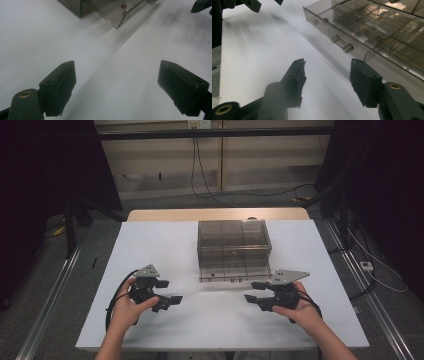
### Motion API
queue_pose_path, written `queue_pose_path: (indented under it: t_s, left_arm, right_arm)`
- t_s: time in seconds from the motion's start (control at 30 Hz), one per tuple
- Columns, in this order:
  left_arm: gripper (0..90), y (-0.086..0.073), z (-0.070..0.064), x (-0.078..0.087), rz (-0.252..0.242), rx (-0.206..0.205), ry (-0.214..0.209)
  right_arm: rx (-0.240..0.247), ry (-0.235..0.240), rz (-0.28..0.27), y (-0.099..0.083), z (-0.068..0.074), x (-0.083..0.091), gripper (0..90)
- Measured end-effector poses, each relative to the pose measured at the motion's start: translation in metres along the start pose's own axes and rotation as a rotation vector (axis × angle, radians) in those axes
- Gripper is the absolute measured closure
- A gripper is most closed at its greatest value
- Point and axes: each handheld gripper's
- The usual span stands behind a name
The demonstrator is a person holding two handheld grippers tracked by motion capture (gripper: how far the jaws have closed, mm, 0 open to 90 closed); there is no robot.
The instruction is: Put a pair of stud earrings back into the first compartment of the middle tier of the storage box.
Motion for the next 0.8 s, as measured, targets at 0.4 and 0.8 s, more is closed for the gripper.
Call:
queue_pose_path:
  t_s: [0.4,0.8]
  left_arm:
    - [16.8,0.000,-0.001,-0.001,-0.010,-0.010,-0.005]
    - [16.5,0.000,-0.001,0.000,-0.008,-0.010,-0.006]
  right_arm:
    - [0.011,0.011,0.042,0.001,-0.004,-0.011,80.1]
    - [0.033,0.017,0.028,0.002,-0.004,-0.014,90.0]
Point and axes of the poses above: each handheld gripper's, and its own axes: x roughly backward along the jaws, y roughly out of its top, z roughly to its left, and after that the axes turned 14 degrees about -z, right-handed
